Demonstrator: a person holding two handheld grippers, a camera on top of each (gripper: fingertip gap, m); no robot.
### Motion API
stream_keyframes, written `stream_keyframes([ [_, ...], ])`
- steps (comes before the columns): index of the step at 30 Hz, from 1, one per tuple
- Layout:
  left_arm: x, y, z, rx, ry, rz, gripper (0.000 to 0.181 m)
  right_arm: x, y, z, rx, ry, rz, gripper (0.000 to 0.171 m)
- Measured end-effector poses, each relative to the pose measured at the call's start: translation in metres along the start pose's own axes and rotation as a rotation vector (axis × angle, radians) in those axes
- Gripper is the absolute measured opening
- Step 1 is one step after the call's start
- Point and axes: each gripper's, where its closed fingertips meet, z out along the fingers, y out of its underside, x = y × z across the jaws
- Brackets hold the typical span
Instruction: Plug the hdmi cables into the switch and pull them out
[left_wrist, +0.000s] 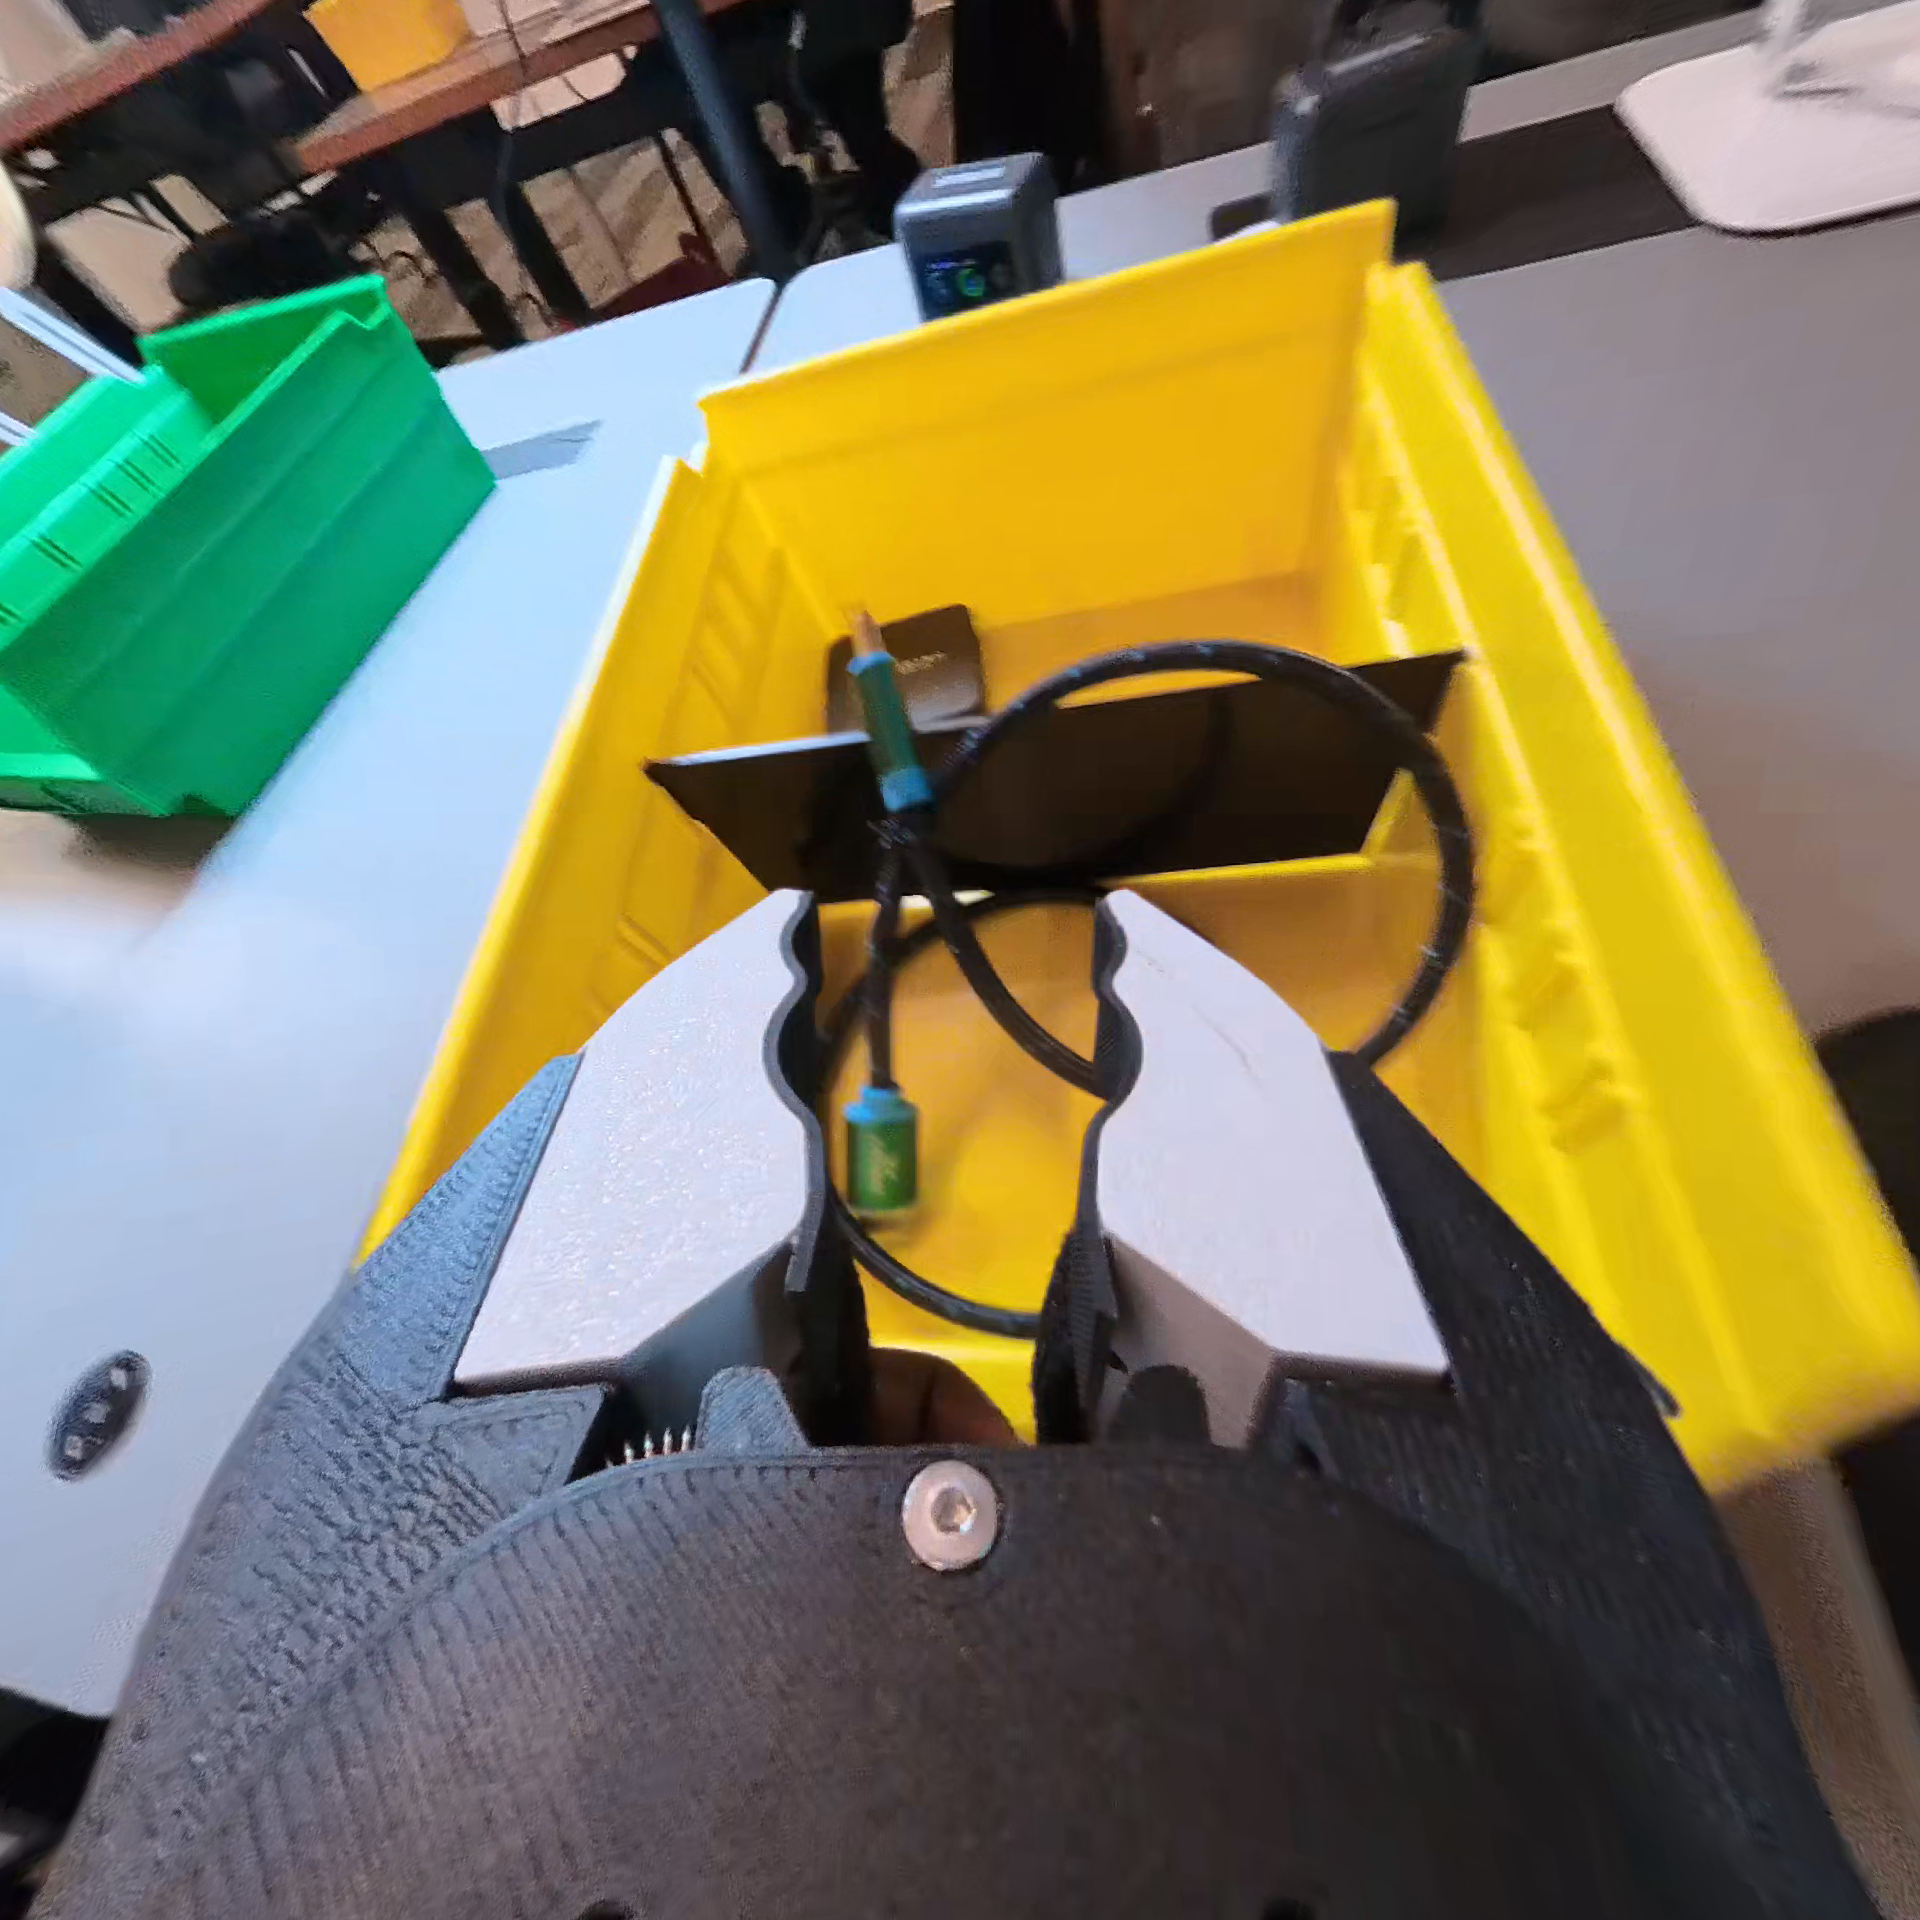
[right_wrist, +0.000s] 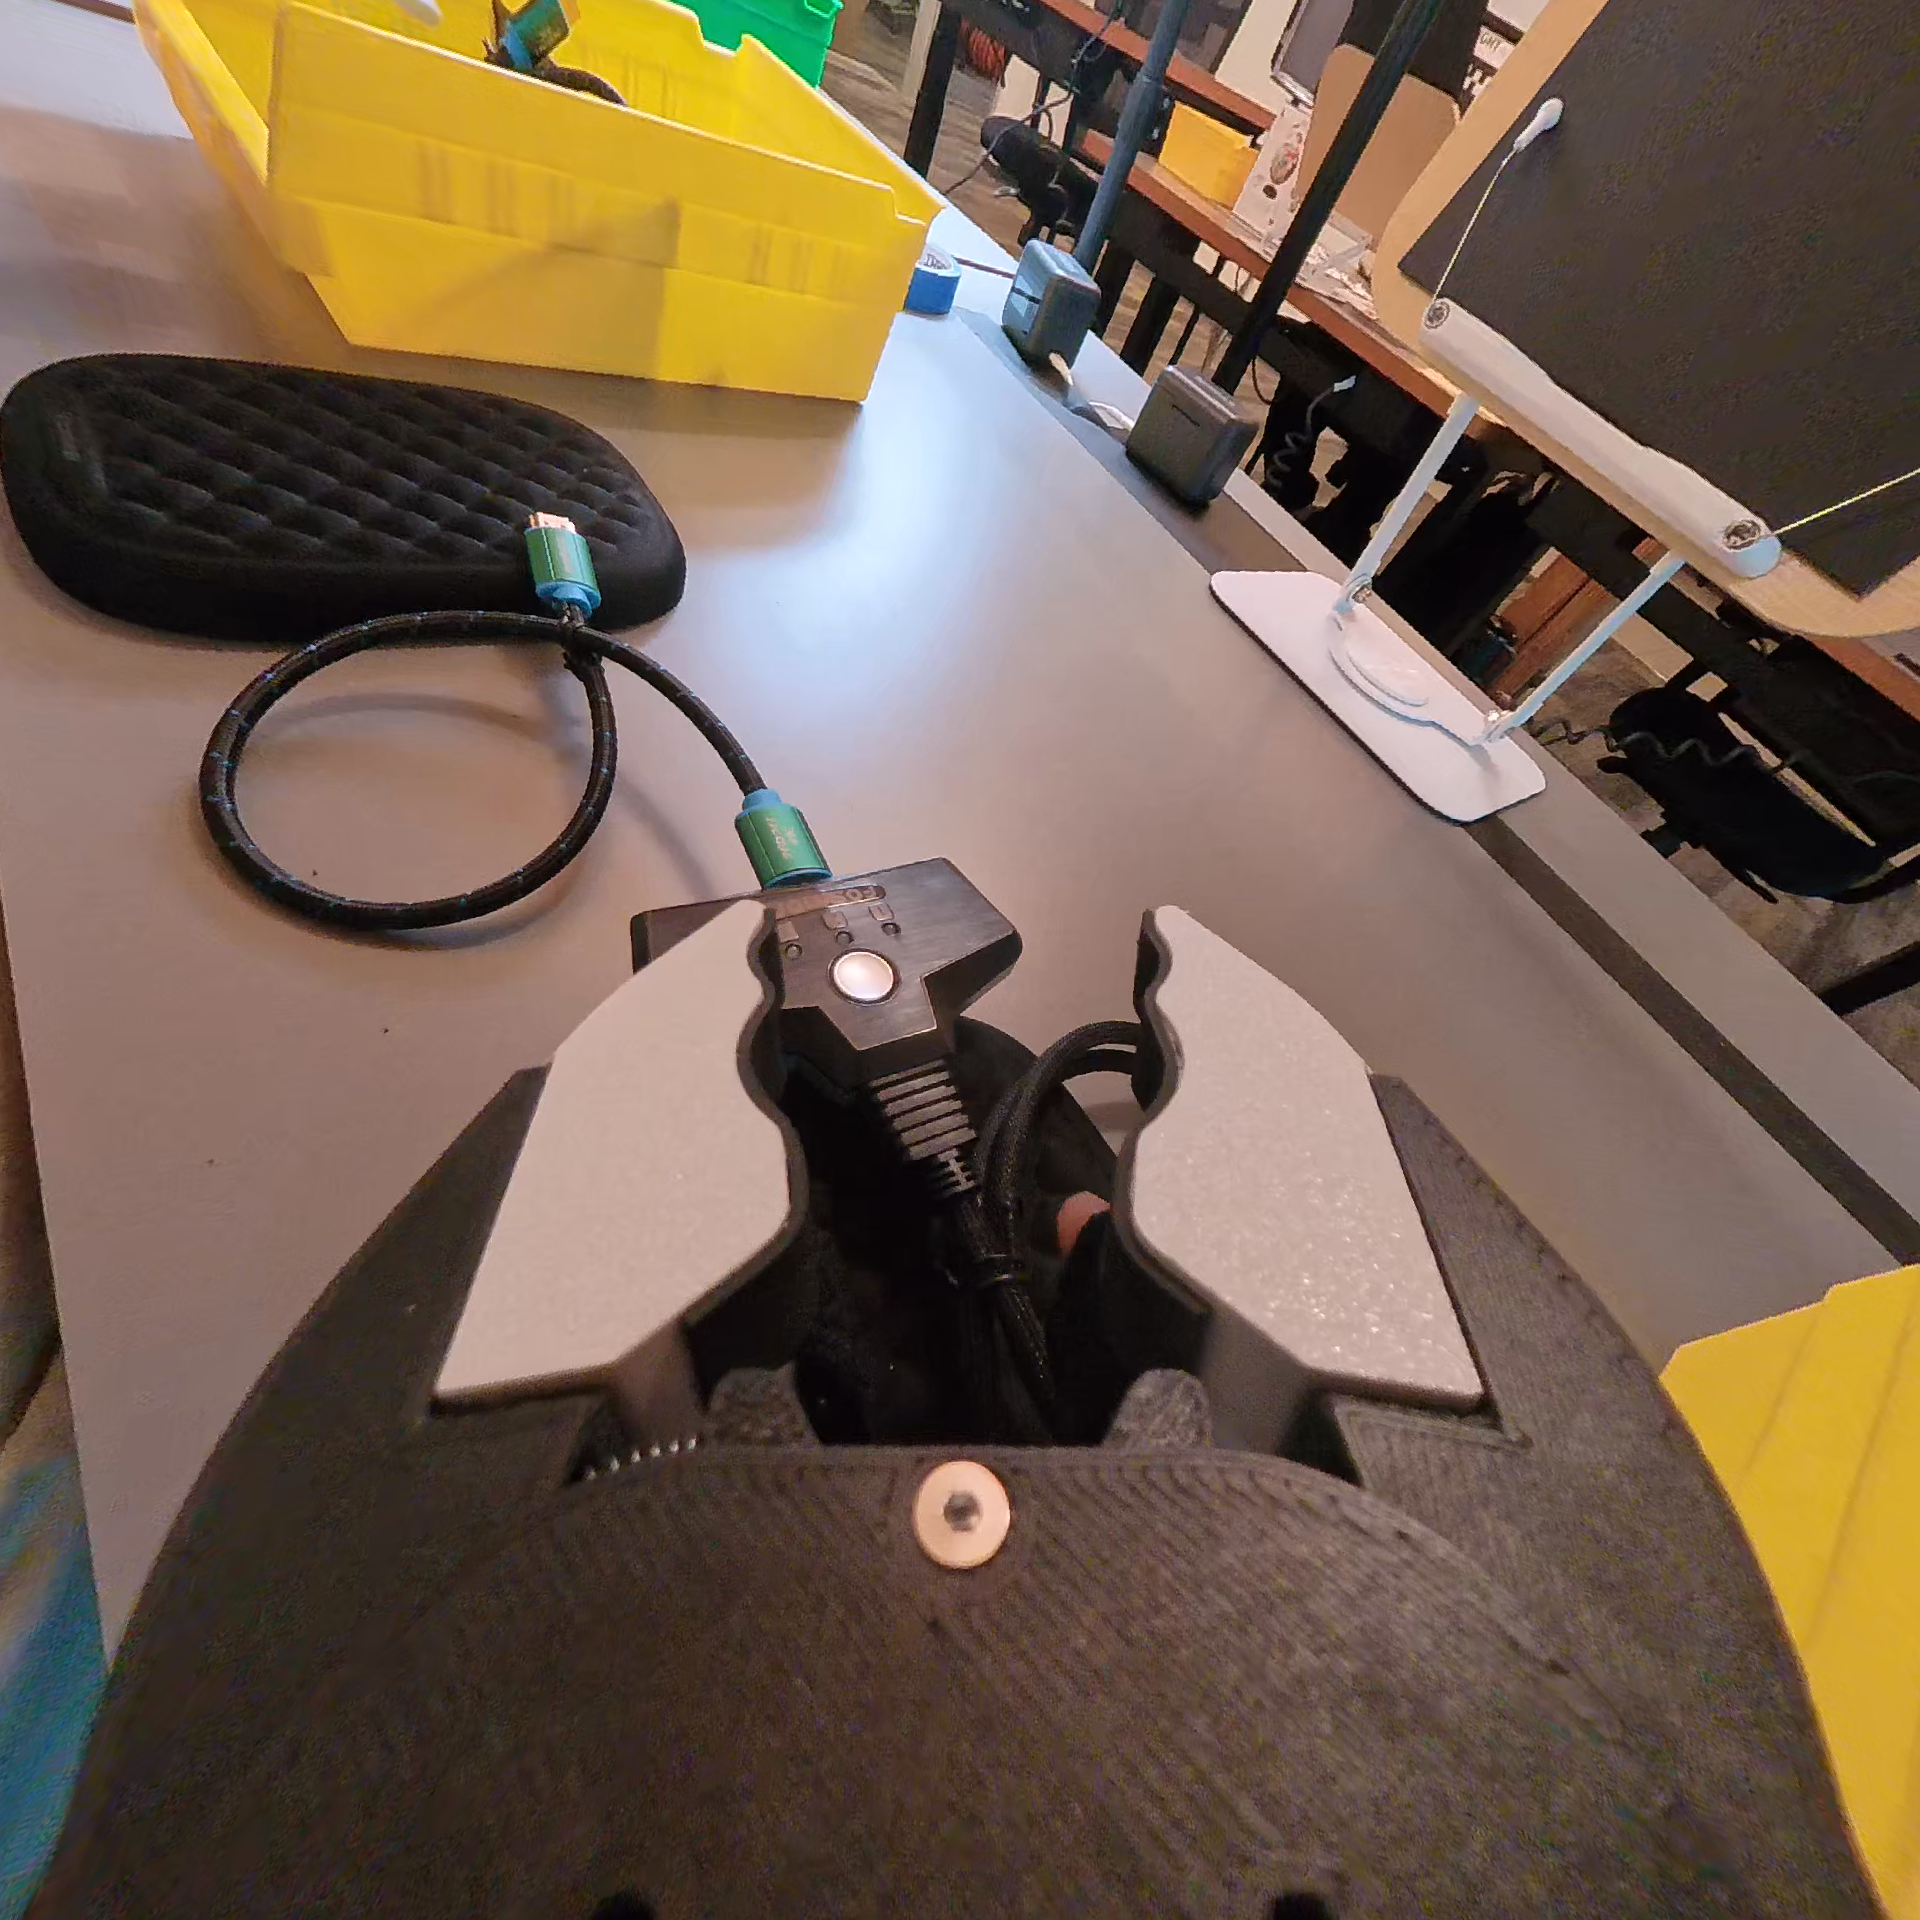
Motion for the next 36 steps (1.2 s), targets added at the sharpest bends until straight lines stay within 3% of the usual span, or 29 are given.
stream_keyframes([
  [7, -0.002, 0.000, 0.052, -0.142, 0.067, 0.069, 0.045, 0.001, 0.000, 0.000, -0.007, 0.015, -0.012, 0.064],
  [10, -0.007, 0.007, 0.065, -0.163, 0.026, 0.088, 0.022, 0.003, 0.002, 0.000, -0.019, 0.022, -0.018, 0.064],
  [12, -0.008, 0.003, 0.060, -0.121, 0.009, 0.101, 0.020, 0.004, 0.004, 0.000, -0.026, 0.025, -0.023, 0.064],
  [16, -0.007, -0.039, 0.016, 0.161, -0.052, 0.174, 0.017, 0.004, 0.002, -0.001, -0.014, 0.025, -0.025, 0.062],
  [20, -0.003, -0.107, -0.067, 0.587, -0.228, 0.242, 0.011, -0.002, -0.005, 0.001, 0.019, 0.014, -0.034, 0.060],
  [25, 0.041, -0.152, -0.143, 0.963, -0.299, 0.281, 0.011, -0.013, -0.020, 0.008, 0.122, -0.003, -0.031, 0.052],
  [30, 0.138, -0.166, -0.162, 1.035, -0.238, 0.593, 0.011, -0.034, -0.065, 0.007, 0.324, -0.013, -0.087, 0.046],
  [36, 0.241, -0.156, -0.169, 1.068, -0.244, 0.940, 0.010, -0.058, -0.126, -0.015, 0.571, 0.040, -0.179, 0.045],
])
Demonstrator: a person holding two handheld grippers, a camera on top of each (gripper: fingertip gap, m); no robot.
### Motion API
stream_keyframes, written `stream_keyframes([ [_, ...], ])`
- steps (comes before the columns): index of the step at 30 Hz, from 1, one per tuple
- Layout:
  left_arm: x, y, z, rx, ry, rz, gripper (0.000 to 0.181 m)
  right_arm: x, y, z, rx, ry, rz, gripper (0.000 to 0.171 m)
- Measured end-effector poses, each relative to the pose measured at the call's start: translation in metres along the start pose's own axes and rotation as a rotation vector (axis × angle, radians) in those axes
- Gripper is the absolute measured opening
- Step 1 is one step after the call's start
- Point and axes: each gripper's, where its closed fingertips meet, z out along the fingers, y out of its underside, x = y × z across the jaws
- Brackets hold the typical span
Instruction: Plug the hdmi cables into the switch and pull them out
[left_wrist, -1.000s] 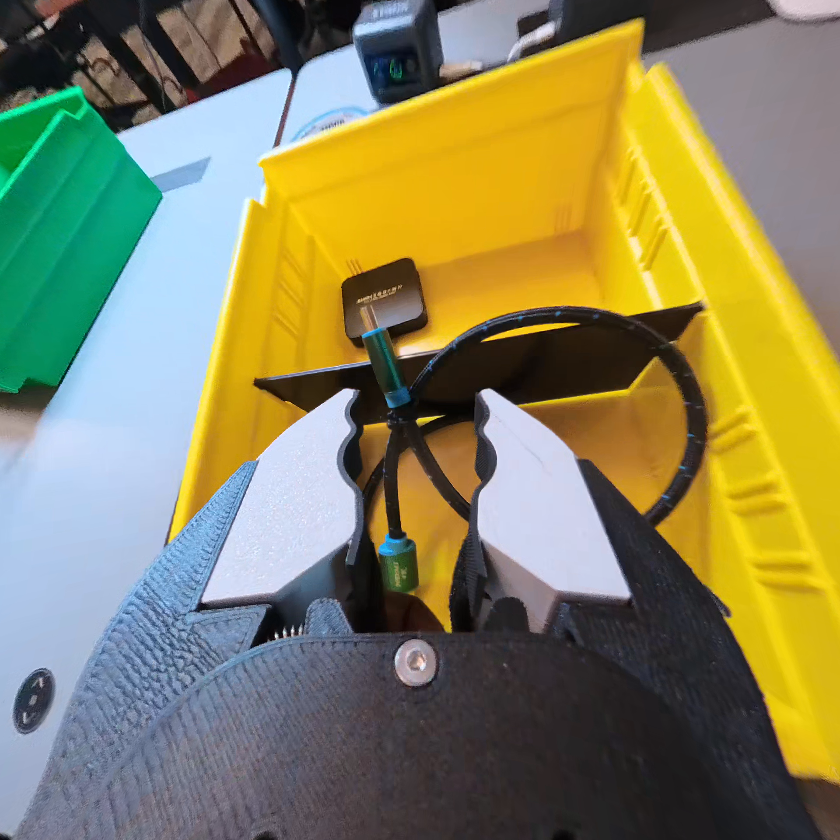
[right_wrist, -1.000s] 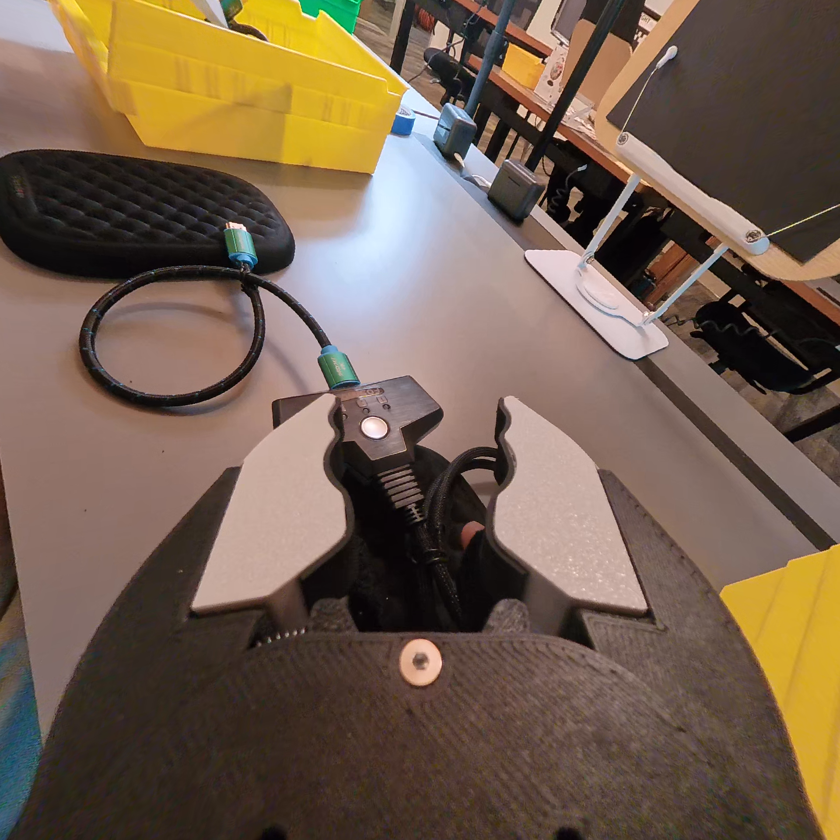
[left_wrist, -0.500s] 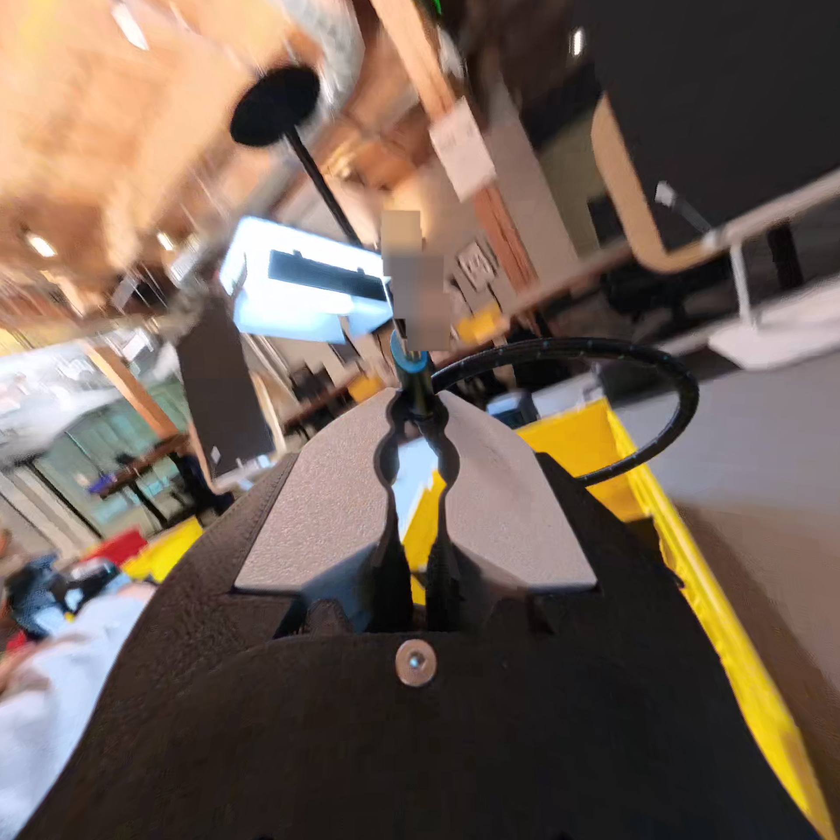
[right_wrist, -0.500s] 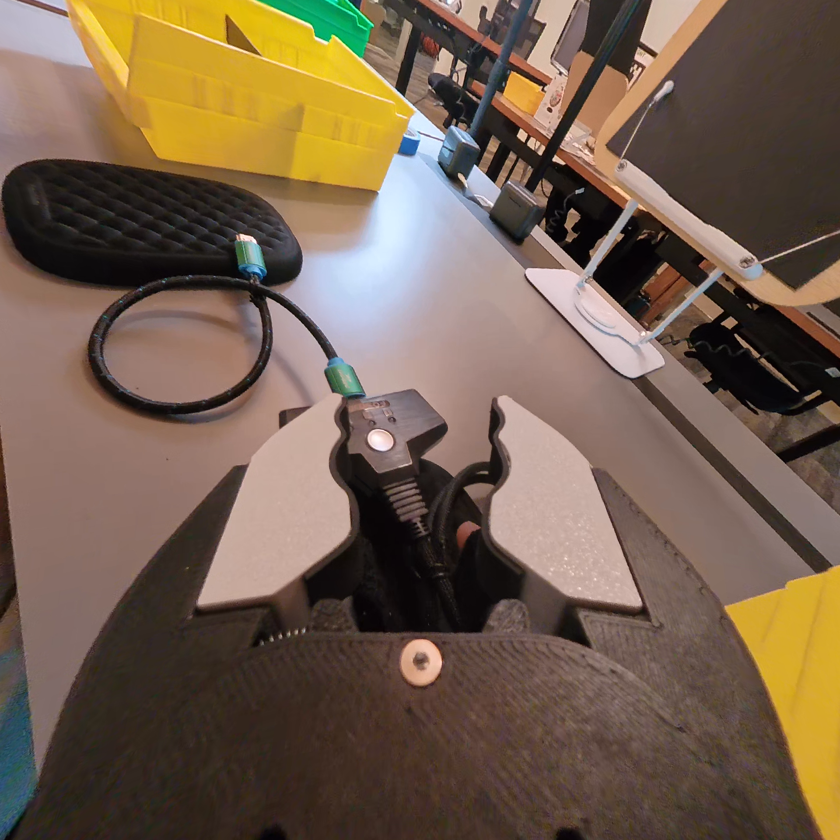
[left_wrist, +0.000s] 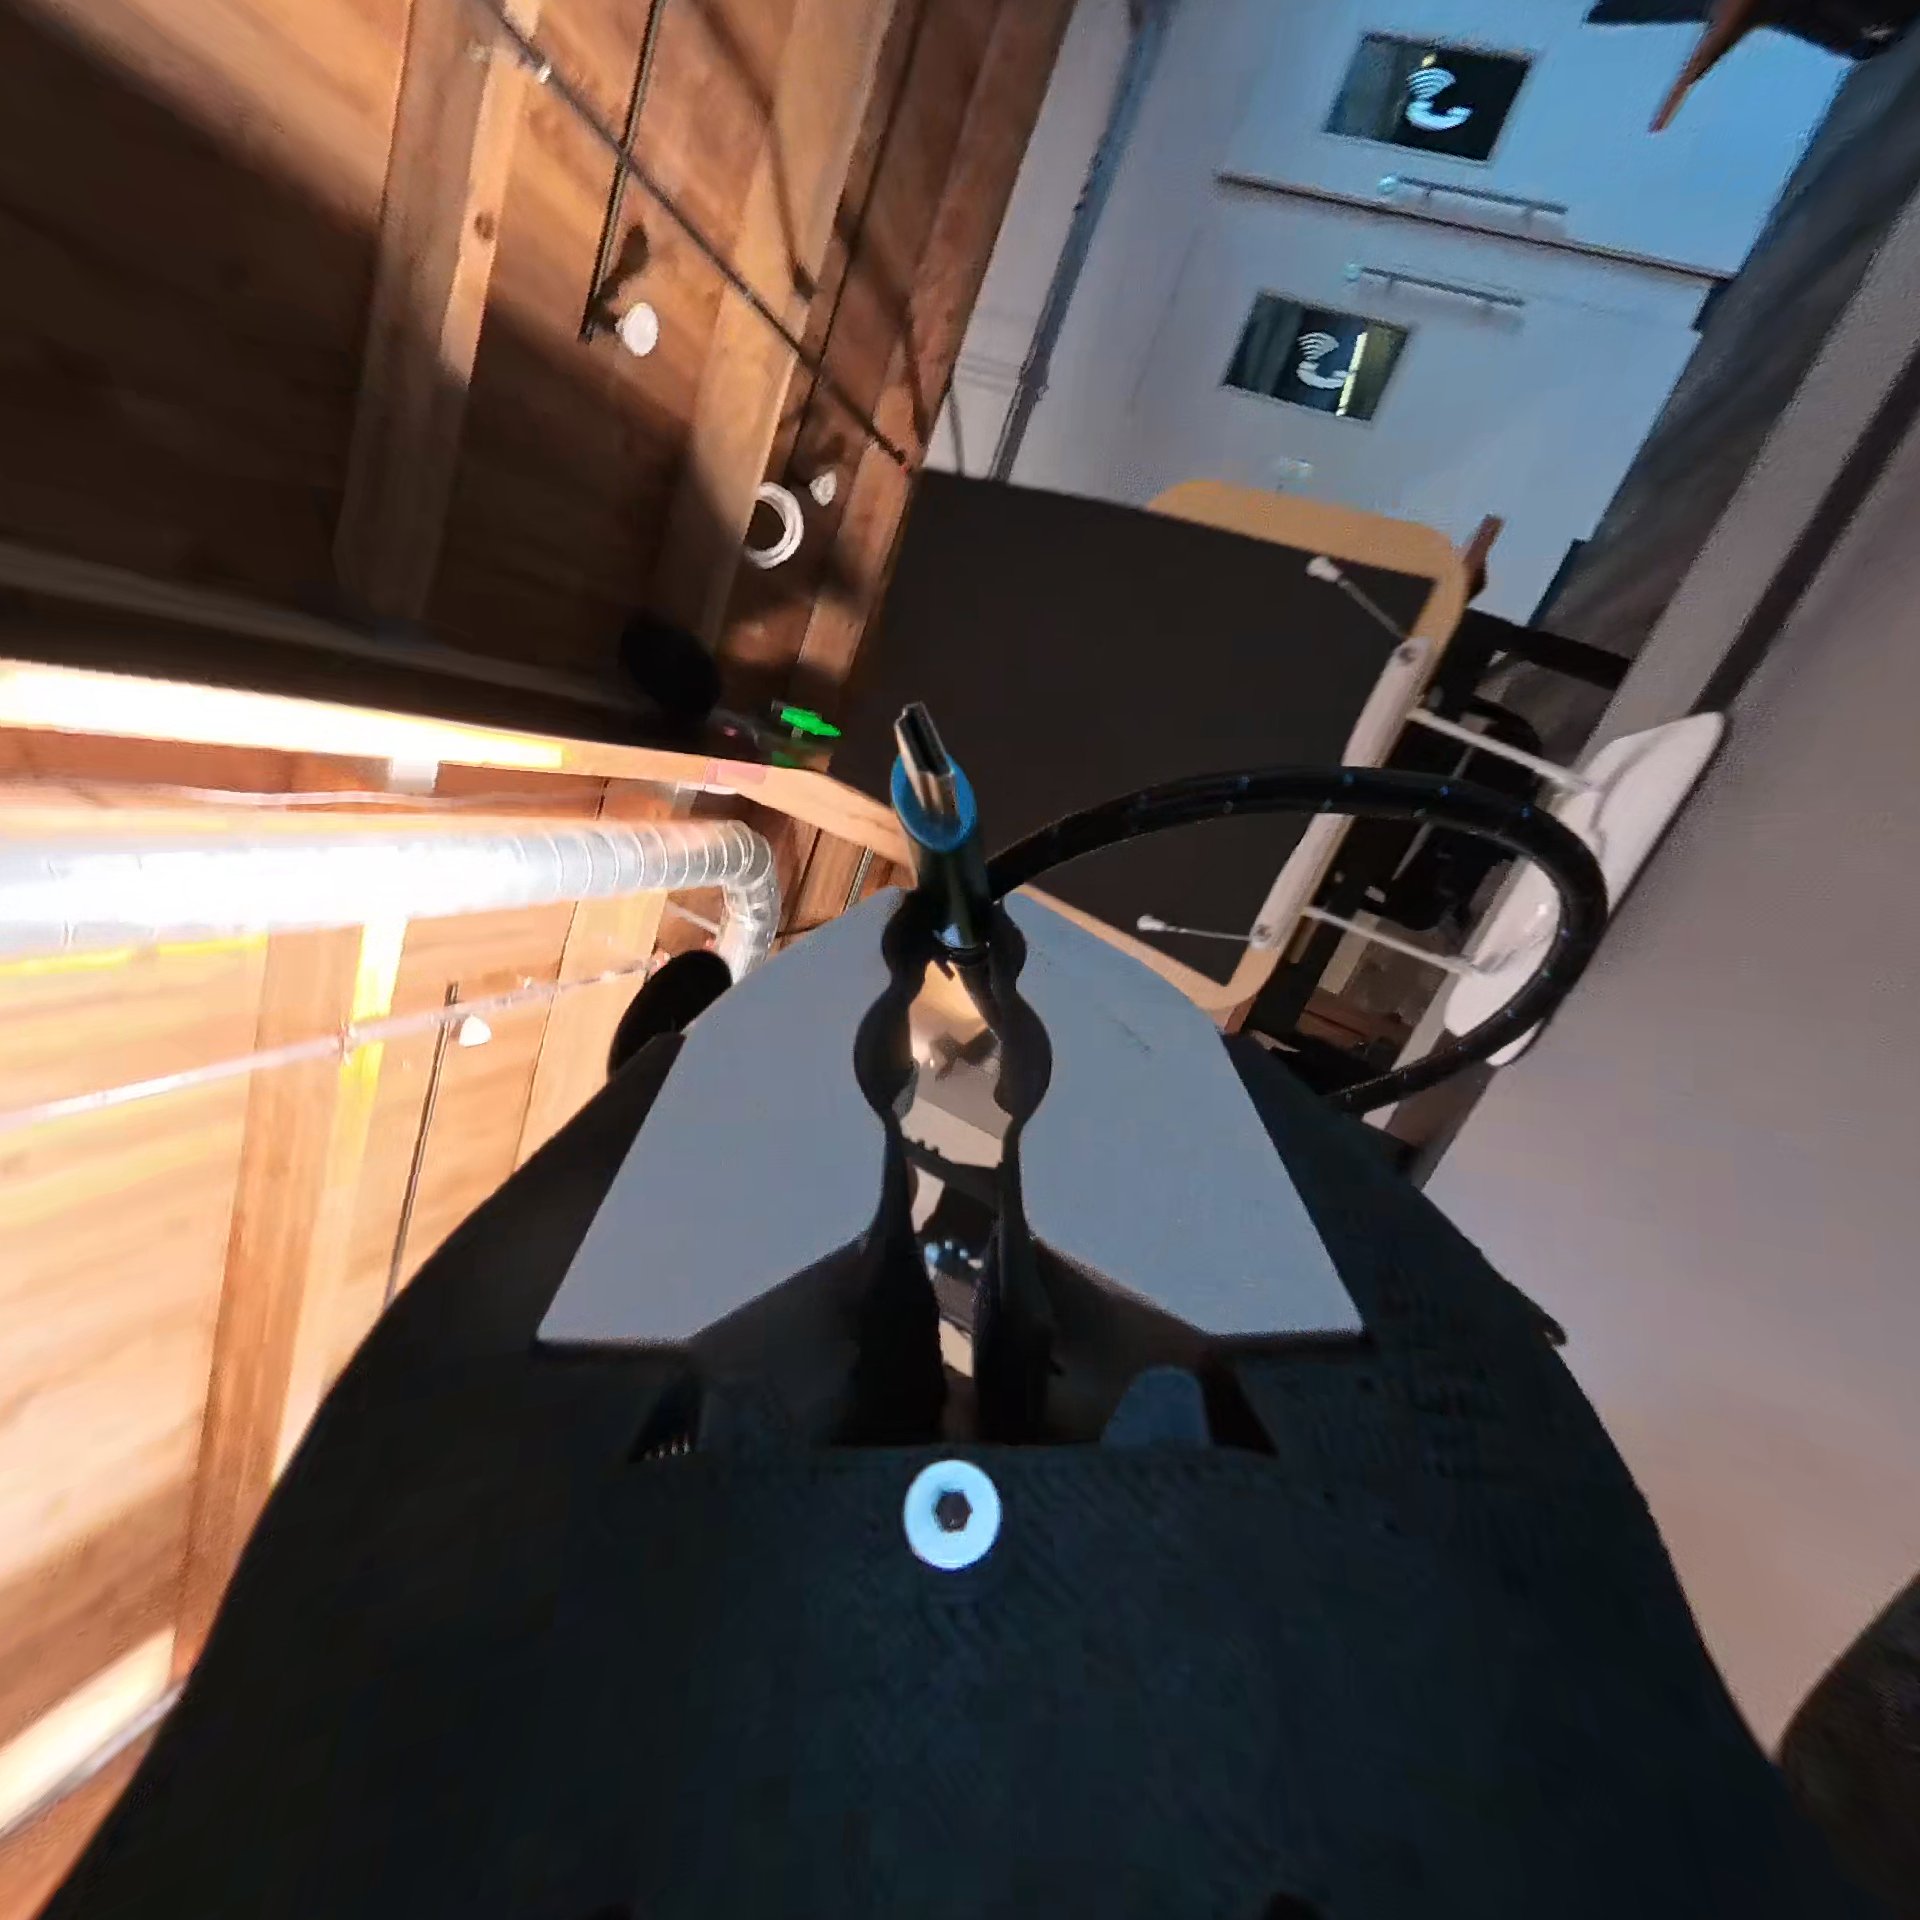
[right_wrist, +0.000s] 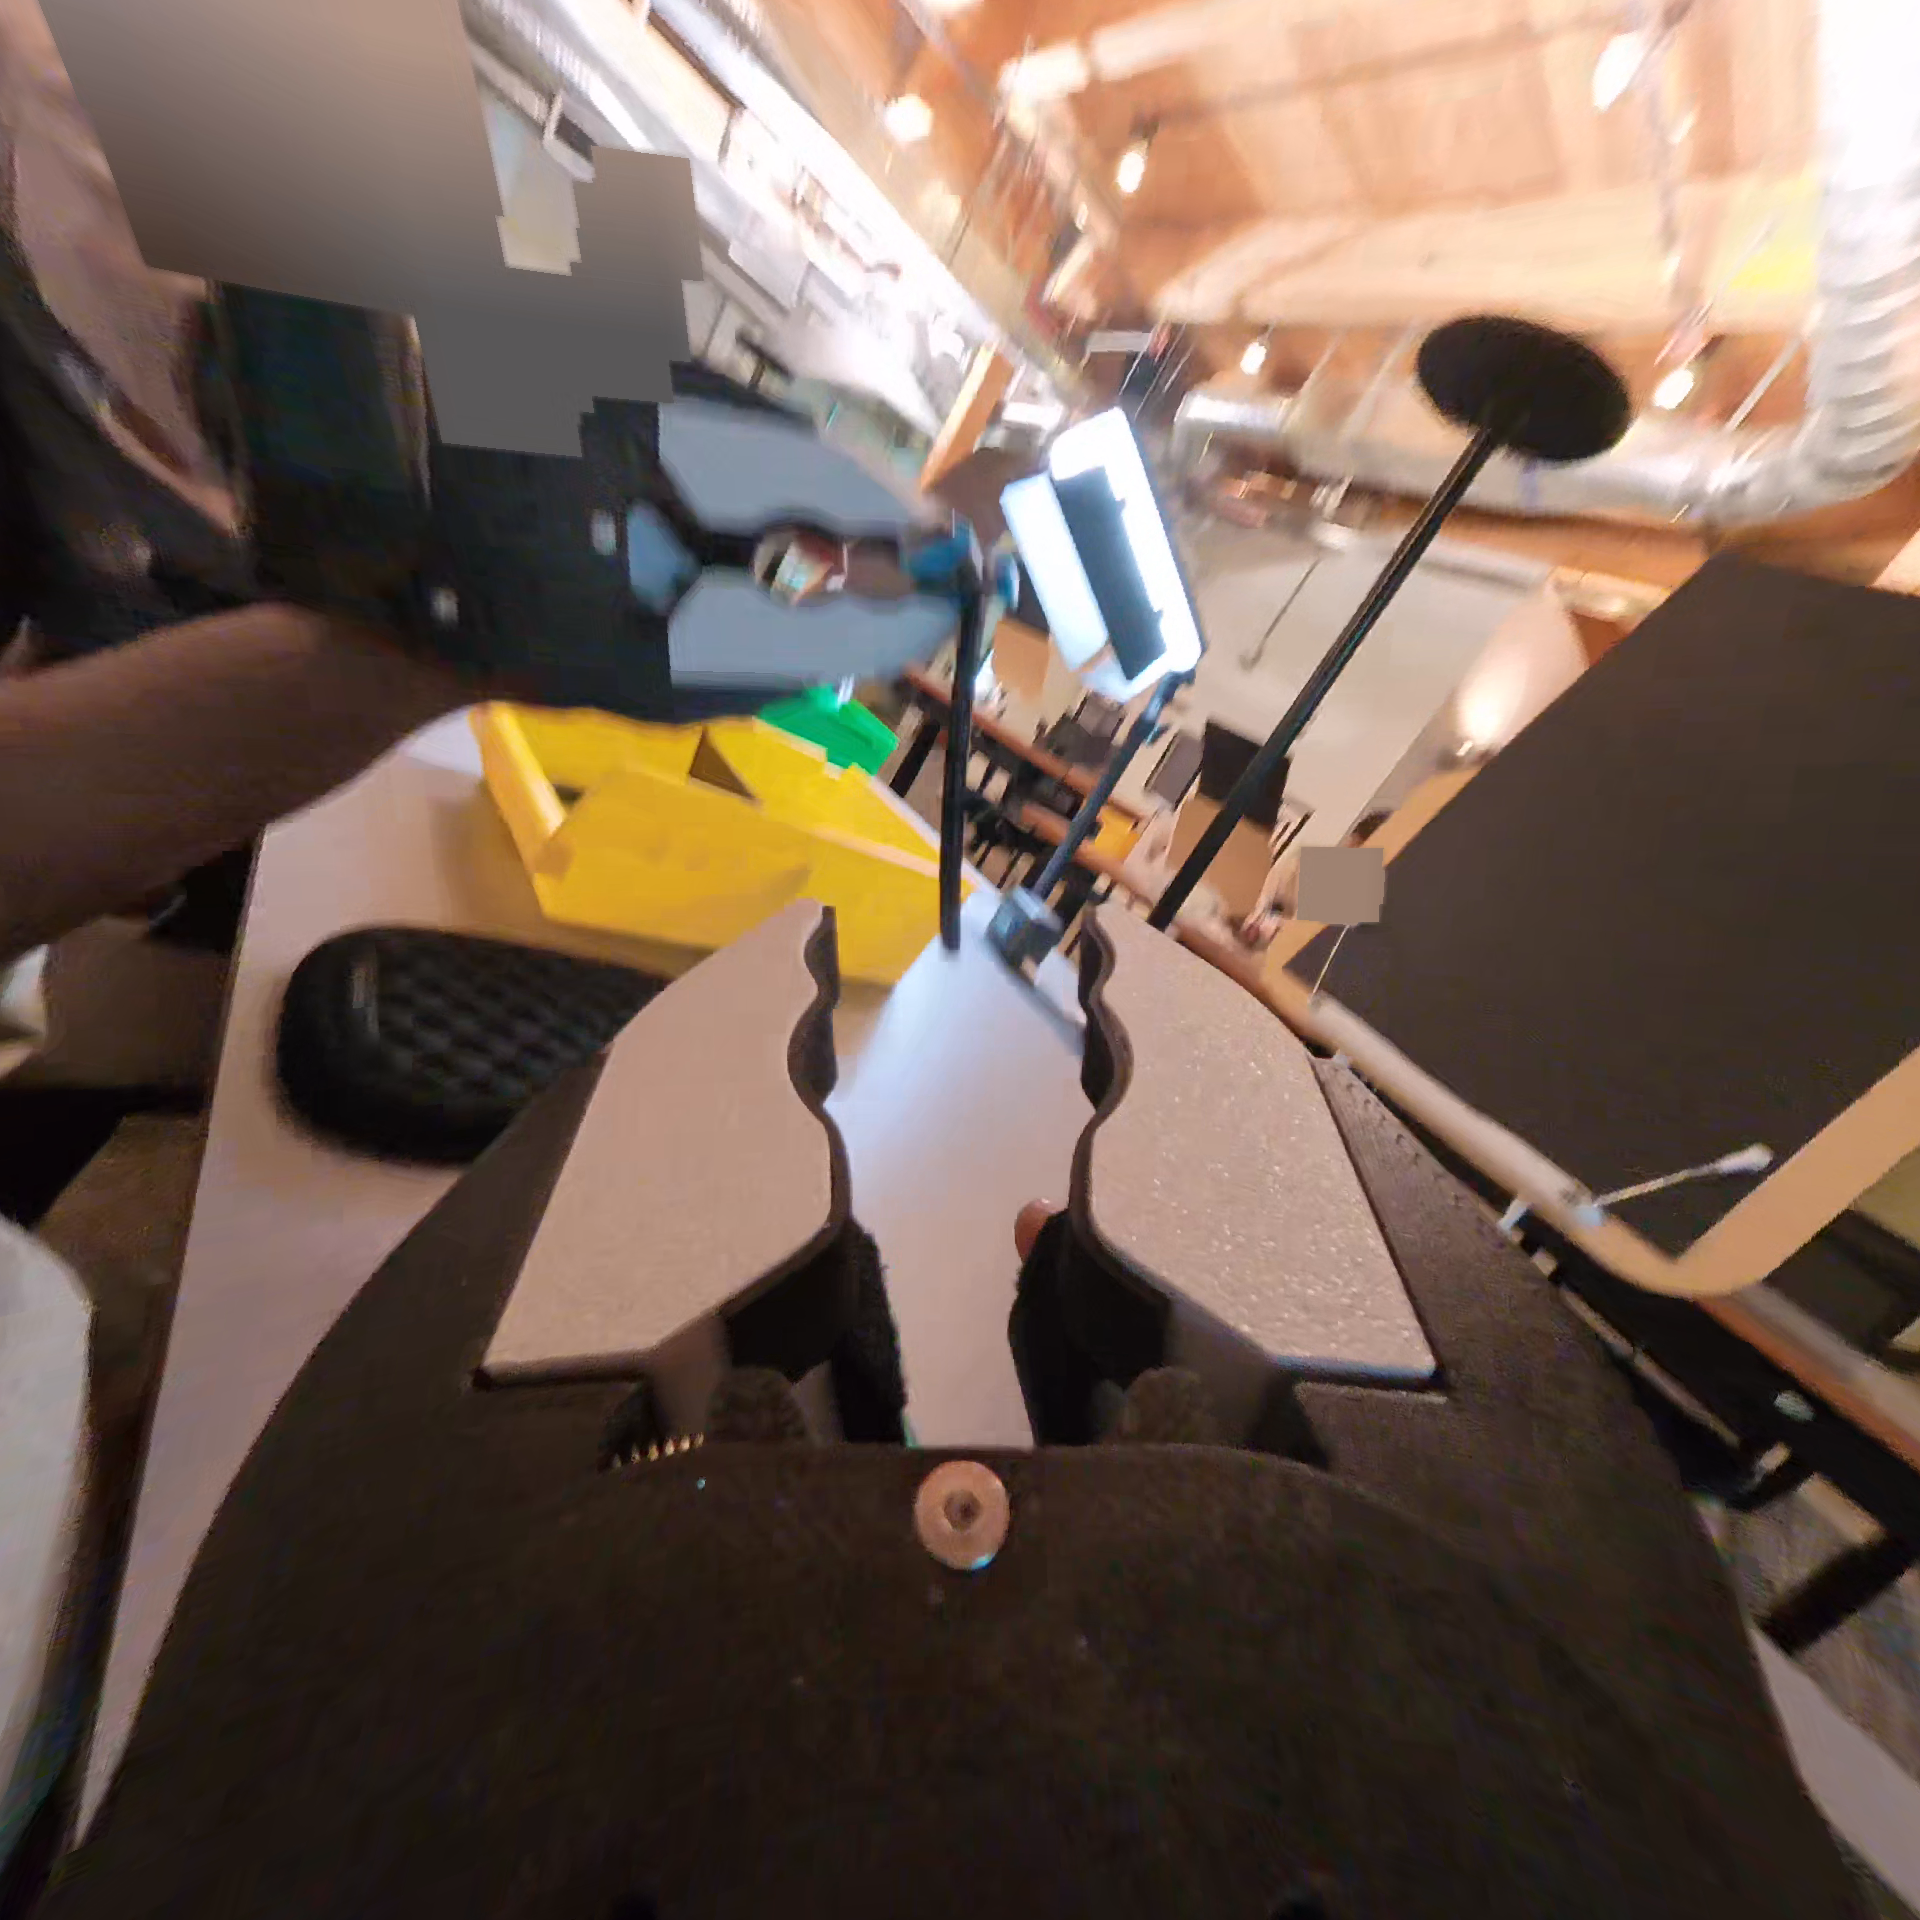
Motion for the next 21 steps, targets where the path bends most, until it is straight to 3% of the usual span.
stream_keyframes([
  [4, 0.035, -0.032, -0.006, 0.059, 0.085, 0.080, 0.011, 0.000, -0.027, 0.007, 0.083, 0.070, -0.146, 0.040],
  [10, 0.067, -0.054, -0.015, 0.120, 0.255, 0.116, 0.011, -0.007, -0.011, 0.026, -0.088, 0.006, -0.618, 0.040],
  [14, 0.080, -0.062, -0.023, 0.166, 0.366, 0.100, 0.011, -0.014, 0.004, 0.033, -0.176, -0.103, -0.804, 0.035],
  [16, 0.086, -0.063, -0.027, 0.169, 0.412, 0.096, 0.012, -0.020, 0.011, 0.034, -0.202, -0.165, -0.819, 0.015],
  [19, 0.087, -0.060, -0.027, 0.136, 0.457, -0.022, 0.014, -0.017, 0.013, 0.034, -0.221, -0.158, -0.689, 0.014],
  [21, 0.066, -0.064, -0.024, 0.133, 0.361, -0.176, 0.039, 0.003, 0.012, 0.035, -0.215, -0.038, -0.511, 0.013],
])
